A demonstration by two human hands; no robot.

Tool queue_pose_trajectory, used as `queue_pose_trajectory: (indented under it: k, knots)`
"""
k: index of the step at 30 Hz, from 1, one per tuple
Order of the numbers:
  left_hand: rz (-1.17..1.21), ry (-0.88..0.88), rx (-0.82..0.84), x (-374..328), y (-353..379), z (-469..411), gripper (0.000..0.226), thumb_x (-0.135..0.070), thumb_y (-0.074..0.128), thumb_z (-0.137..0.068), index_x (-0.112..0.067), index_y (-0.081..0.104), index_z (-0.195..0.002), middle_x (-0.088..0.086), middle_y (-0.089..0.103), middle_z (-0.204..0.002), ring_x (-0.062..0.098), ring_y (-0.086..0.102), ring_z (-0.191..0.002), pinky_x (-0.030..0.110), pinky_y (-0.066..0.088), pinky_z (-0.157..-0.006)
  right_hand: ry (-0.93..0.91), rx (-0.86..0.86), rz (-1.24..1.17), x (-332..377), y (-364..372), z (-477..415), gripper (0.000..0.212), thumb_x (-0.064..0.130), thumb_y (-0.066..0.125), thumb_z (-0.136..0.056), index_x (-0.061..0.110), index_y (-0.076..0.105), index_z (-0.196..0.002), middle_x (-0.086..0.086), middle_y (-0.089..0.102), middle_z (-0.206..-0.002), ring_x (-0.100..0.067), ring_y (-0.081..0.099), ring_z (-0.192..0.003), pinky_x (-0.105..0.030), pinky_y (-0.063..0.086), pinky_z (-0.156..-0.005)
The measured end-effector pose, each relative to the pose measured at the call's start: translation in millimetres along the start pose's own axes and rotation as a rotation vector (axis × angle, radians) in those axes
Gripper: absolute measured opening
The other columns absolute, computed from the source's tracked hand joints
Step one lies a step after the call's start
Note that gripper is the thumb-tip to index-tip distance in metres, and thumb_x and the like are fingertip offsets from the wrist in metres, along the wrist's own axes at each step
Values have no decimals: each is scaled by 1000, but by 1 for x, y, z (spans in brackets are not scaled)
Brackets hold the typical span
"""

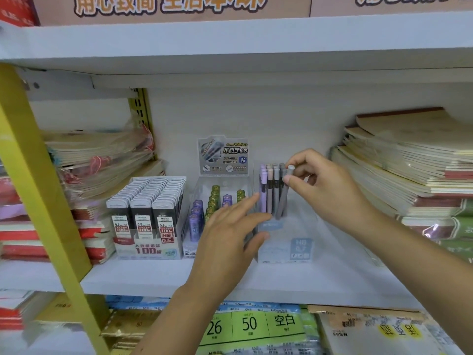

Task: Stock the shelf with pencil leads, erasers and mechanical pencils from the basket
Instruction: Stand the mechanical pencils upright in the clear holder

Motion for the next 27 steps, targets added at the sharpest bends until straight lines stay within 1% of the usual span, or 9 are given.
queue_pose_trajectory:
  k: [2,6,11,14,19,22,24,25,27]
  knots:
    - [8,4,-10,1,0,0,34,-24,80,-81,-27,72,-114,-3,55,-143,9,42,-124,36,25,-107,-13,5,-5,1,1,-1,20,21,70,-85,34,55,-89,21,64,-76,6,56,-67,-4,37,-60]
    - [5,5,-5,1,1,0,33,-25,80,-82,-28,72,-114,-4,56,-143,8,44,-122,36,28,-106,-19,11,26,3,-1,-3,19,21,69,-85,31,55,-91,18,63,-70,6,55,-67,-5,37,-60]
    - [12,-13,6,1,1,0,33,-26,79,-82,-29,72,-114,-4,55,-144,9,47,-120,36,27,-107,-17,-4,105,3,-9,-5,19,22,68,-87,32,53,-94,17,61,-73,11,53,-68,-2,34,-60]
    - [8,-10,6,1,1,0,32,-25,79,-82,-27,73,-113,-3,56,-143,8,43,-118,37,25,-106,10,20,119,2,-9,-4,19,22,69,-86,32,54,-93,18,62,-71,10,54,-67,-3,35,-60]
    - [2,-36,41,2,2,1,31,-29,75,-86,-31,71,-117,-9,49,-148,12,53,-124,33,23,-111,45,24,136,0,-10,-6,23,25,71,-84,33,52,-94,12,66,-70,8,55,-69,-4,37,-60]
    - [0,-41,57,3,3,1,31,-30,73,-87,-32,70,-118,-11,47,-149,13,53,-126,32,21,-111,38,38,220,-5,-7,-7,26,27,71,-84,32,48,-95,9,64,-71,-2,56,-72,-11,38,-58]
    - [-4,-42,60,3,3,1,30,-30,73,-87,-32,70,-118,-11,47,-149,14,54,-125,33,22,-111,21,39,326,-10,-3,-6,21,30,72,-83,28,55,-94,10,61,-82,-11,52,-85,-25,38,-65]
    - [-6,-43,63,3,2,1,31,-30,73,-87,-31,70,-118,-10,48,-149,15,54,-126,34,23,-111,25,48,366,-12,-2,-6,19,31,73,-82,26,59,-96,7,58,-88,-15,49,-92,-29,37,-69]
    - [-10,-42,79,1,-1,0,33,-29,73,-88,-30,69,-120,-8,47,-150,18,50,-132,38,27,-114,70,85,382,-13,-3,-6,19,31,71,-84,26,65,-102,2,51,-96,-18,45,-100,-30,35,-76]
Point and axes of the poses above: each hand's wrist, its own z-axis away from the middle knuckle, its own y-axis out of the palm, x = y × z, the point moved 3 cm from there along -z, towards the middle knuckle
